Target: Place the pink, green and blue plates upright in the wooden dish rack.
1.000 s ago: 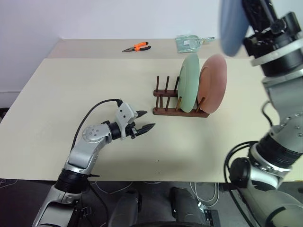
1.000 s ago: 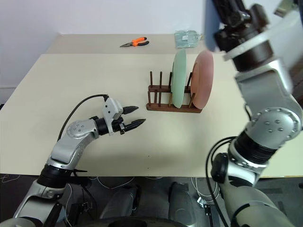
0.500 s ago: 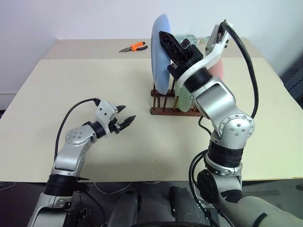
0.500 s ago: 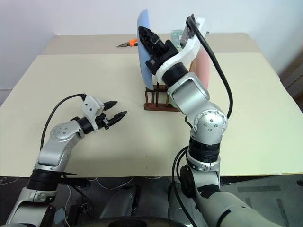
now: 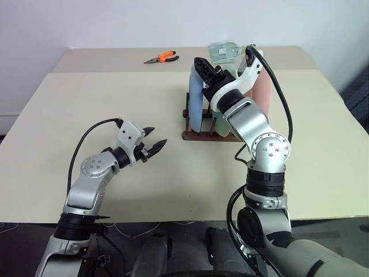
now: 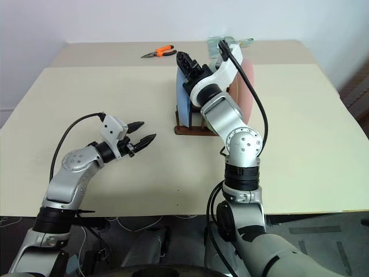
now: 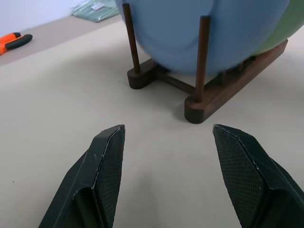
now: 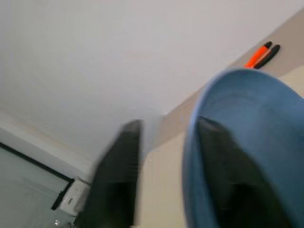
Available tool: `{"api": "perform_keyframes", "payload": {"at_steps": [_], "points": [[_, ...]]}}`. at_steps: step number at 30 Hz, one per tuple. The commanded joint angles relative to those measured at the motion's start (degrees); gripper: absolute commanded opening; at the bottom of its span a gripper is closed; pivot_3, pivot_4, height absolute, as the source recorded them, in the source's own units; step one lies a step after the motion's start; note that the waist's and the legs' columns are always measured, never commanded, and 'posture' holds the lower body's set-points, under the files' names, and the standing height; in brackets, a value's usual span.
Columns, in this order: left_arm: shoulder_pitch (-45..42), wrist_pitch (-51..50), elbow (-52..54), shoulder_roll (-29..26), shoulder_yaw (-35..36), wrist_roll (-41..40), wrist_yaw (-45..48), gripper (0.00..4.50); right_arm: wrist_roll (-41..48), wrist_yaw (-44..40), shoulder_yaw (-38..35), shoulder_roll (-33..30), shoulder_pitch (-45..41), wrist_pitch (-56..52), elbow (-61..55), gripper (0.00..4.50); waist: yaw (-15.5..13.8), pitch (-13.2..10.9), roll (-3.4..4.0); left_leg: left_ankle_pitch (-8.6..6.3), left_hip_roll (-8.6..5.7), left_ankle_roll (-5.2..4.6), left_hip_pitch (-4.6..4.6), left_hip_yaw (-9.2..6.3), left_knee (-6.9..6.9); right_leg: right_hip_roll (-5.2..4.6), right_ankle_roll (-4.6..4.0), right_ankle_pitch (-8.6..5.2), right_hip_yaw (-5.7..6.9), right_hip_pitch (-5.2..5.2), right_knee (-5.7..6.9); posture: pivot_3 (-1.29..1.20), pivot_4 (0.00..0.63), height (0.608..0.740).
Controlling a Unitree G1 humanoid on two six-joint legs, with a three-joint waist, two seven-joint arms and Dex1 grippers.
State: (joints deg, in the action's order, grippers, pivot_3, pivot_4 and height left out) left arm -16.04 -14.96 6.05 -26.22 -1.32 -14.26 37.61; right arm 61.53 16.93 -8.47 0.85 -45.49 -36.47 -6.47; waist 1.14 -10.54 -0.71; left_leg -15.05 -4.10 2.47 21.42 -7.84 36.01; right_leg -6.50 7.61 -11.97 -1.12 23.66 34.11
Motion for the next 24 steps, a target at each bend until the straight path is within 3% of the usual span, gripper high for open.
{"api": "perform_keyframes", "payload": {"at_steps": [1, 4, 7, 11, 14, 16, 18, 20, 24], "points": [[-0.2, -0.4, 3.1, -0.3, 0.5, -0.6, 0.2, 3.02, -7.6, -7.7, 4.4, -4.9, -4.2, 1.0, -4.3, 3.82, 0.0, 0.0, 0.0, 0.0, 0.0, 0.0, 0.0, 0.0, 0.0, 0.0, 0.0, 0.0, 0.0, 0.0, -0.01, 0.0, 0.15, 0.74], [0.2, -0.8, 3.7, -0.2, 0.6, -0.5, 0.1, 3.02, -16.5, -17.7, 9.6, -14.3, -5.7, 2.6, -9.4, 3.82, -0.1, 0.0, -0.01, 0.0, 0.0, 0.0, 0.01, 0.0, 0.0, 0.0, 0.01, -0.01, 0.01, -0.01, -0.02, 0.0, 0.15, 0.74], [0.6, -1.0, 4.0, -0.1, 0.6, -0.4, -0.2, 3.02, -21.3, -25.9, 9.6, -23.8, -4.6, 4.0, -13.9, 3.82, -0.3, 0.0, -0.06, 0.0, -0.01, 0.0, 0.03, 0.0, 0.01, -0.01, 0.05, -0.03, 0.02, -0.04, -0.07, 0.0, 0.15, 0.74], [1.3, -0.9, 4.0, -0.3, 0.9, -0.1, -0.5, 3.02, -20.8, -36.7, -0.1, -38.4, 4.7, 3.2, -17.7, 3.82, -0.8, 0.1, -0.25, -0.01, -0.01, 0.0, 0.02, -0.04, 0.03, -0.06, 0.12, -0.1, 0.07, -0.18, -0.18, 0.0, 0.15, 0.74], [1.8, 0.0, 2.8, -1.4, 1.6, 0.5, -0.3, 3.02, -21.2, -45.3, -11.7, -48.2, 20.7, 2.0, -17.0, 3.82, -1.3, 0.1, -0.27, -0.02, -0.03, -0.03, 0.06, 0.02, 0.03, -0.14, -0.06, -0.19, 0.07, -0.3, -0.49, 0.0, 0.15, 0.74], [1.9, 1.0, 1.3, -2.1, 2.1, 0.9, 0.1, 3.02, -20.9, -48.8, -19.8, -50.5, 31.9, 0.9, -15.2, 3.82, -1.8, 0.1, -0.31, -0.07, -0.03, -0.11, 0.08, 0.04, 0.01, -0.16, -0.07, -0.18, 0.08, -0.38, -0.64, 0.0, 0.15, 0.74], [1.6, 1.8, 0.0, -2.7, 2.1, 1.1, 0.5, 3.02, -22.9, -52.0, -21.7, -50.5, 41.0, 2.8, -14.1, 3.82, -1.7, 0.0, -0.16, -0.09, -0.03, -0.14, 0.06, 0.2, 0.03, -0.18, -0.08, -0.16, -0.02, -0.31, -0.63, 0.0, 0.15, 0.74], [1.2, 2.6, -1.2, -2.8, 1.8, 1.7, 0.6, 3.02, -29.0, -53.1, -18.7, -50.2, 46.3, 7.2, -12.3, 3.82, -1.5, 0.0, -0.14, -0.09, 0.0, -0.14, -0.01, 0.31, 0.03, -0.18, -0.07, -0.16, -0.06, -0.32, -0.6, 0.0, 0.15, 0.74], [1.4, 3.3, -1.7, -2.8, 1.8, 1.9, 0.8, 3.02, -35.6, -53.3, -14.2, -47.6, 48.5, 13.5, -7.1, 3.82, -0.6, 0.0, -0.13, -0.09, 0.07, -0.13, -0.04, 0.38, 0.14, -0.17, -0.01, -0.18, -0.05, -0.34, -0.59, 0.0, 0.15, 0.74]]}}
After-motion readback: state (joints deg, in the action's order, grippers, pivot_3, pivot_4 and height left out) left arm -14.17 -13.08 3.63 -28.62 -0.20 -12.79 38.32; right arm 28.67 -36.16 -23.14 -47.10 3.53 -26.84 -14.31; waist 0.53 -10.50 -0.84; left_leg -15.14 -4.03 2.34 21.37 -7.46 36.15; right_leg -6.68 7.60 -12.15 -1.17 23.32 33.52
